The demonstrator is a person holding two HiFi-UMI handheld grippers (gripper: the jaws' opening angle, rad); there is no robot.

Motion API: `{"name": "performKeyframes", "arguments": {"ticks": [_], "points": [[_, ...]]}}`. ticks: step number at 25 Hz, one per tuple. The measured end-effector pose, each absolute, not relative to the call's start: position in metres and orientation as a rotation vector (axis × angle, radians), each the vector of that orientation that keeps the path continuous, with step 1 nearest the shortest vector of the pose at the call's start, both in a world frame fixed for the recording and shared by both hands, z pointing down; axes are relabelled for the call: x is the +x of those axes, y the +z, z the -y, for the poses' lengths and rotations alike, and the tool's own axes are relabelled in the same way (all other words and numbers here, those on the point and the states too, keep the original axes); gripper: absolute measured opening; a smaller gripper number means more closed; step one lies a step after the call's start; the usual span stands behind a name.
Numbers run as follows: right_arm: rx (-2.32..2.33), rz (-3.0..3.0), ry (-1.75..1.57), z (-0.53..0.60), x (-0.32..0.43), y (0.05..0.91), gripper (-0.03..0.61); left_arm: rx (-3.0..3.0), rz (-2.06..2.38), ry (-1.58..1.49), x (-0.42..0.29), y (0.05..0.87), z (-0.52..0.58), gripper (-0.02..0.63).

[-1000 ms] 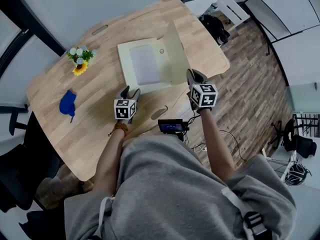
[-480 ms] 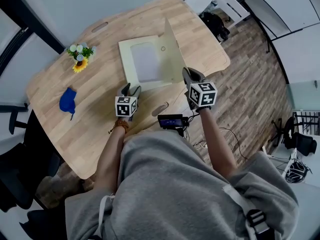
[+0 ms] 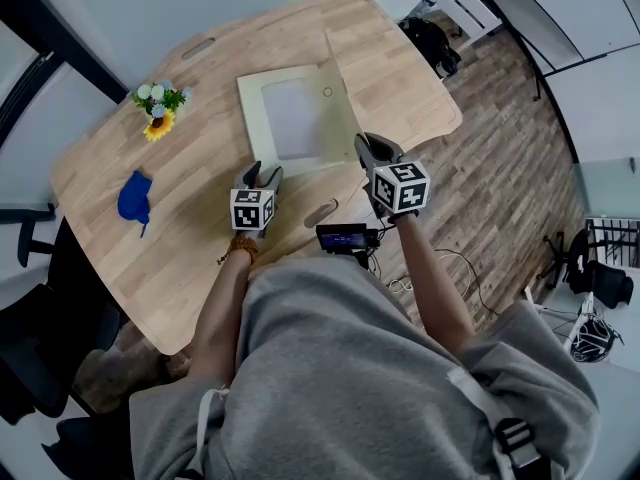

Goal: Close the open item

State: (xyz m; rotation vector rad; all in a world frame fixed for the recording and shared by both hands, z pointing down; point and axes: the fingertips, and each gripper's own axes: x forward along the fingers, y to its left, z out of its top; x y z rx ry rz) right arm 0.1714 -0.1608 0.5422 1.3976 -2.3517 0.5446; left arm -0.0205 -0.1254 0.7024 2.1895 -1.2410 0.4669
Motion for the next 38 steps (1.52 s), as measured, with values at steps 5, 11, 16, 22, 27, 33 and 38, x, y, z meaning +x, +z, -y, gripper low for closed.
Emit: {"name": "performKeyframes", "arguments": {"ticks": [5, 11, 16, 22, 27, 33, 38], "points": [[1.303, 2.386, 0.531, 0.156, 0.151, 0.546, 0.032, 2.196, 1.247, 0.484, -0.025, 0.703, 0.126, 0.229], [1.206, 2.390, 0.498, 0.148, 0.135, 0.550, 0.032, 2.198, 1.253, 0.477, -0.023, 0.703, 0.124, 0.229], [1.155, 2.400, 0.509, 0.145, 0.124, 0.553, 0.034, 2.201, 1.252, 0.477, -0.022, 0.702, 0.124, 0.229], [1.095, 2.410, 0.552, 0.140, 0.109, 0.560, 0.035, 2.196, 1.250, 0.476, -0.022, 0.702, 0.123, 0.229], [1.052, 2.408, 0.556, 0.135, 0.102, 0.565, 0.036, 2.203, 1.245, 0.478, -0.020, 0.702, 0.123, 0.229], [0.974, 2.374, 0.484, 0.132, 0.090, 0.575, 0.035, 2.208, 1.241, 0.471, -0.021, 0.702, 0.123, 0.229], [0.872, 2.338, 0.431, 0.126, 0.076, 0.589, 0.037, 2.208, 1.234, 0.467, -0.021, 0.703, 0.122, 0.229]]}}
